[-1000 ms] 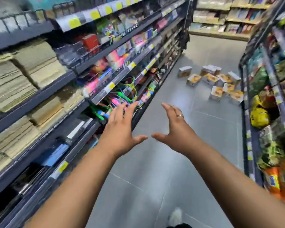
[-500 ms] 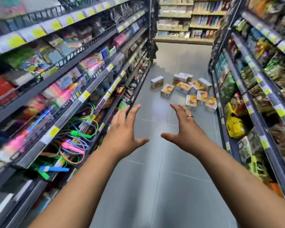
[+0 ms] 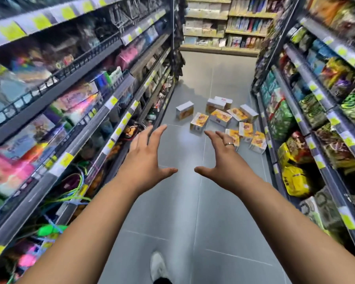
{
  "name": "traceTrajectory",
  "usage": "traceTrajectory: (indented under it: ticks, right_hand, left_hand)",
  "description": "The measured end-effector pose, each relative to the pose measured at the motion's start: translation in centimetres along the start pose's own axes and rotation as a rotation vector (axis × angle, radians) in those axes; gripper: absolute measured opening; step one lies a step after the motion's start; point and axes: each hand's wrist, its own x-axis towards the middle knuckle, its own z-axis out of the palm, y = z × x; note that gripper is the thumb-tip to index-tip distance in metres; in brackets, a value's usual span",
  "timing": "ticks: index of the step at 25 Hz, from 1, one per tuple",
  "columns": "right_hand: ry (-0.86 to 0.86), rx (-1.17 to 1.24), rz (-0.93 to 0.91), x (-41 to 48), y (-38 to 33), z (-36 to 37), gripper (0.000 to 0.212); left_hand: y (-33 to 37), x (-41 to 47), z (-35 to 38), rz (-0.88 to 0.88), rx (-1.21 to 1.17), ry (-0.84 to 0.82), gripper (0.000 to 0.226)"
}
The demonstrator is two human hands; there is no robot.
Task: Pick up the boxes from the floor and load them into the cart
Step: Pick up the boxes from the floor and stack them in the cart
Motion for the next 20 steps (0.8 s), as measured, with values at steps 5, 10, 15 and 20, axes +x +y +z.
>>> traceTrajectory:
  ticks: [5,10,15,20]
  right_hand:
    - [0.065,0.03,0.078,11.6,0.3,-1.1,0.097]
    - [0.086,0.038,0.147,21.5,2.7,-2.4,0.097]
    - [0.085,0.044,0.169,33.8,8.5,-3.9,0.099]
    - [0.048,0.015,0.117,47.6,13.8,-7.3,0.098]
  left_hand:
    - [-3.6,13.1,1.0,0.047,-0.06,-0.083,0.109]
    - [-4.8,25.6,2.7,0.135,-0.03,-0.123,0.11]
    - [-5.1,37.8,6.7,0.111,-0.034,-0.168,0.109]
    - [-5.5,50.5,10.5,0.028,-0.031,-0.151,0.11]
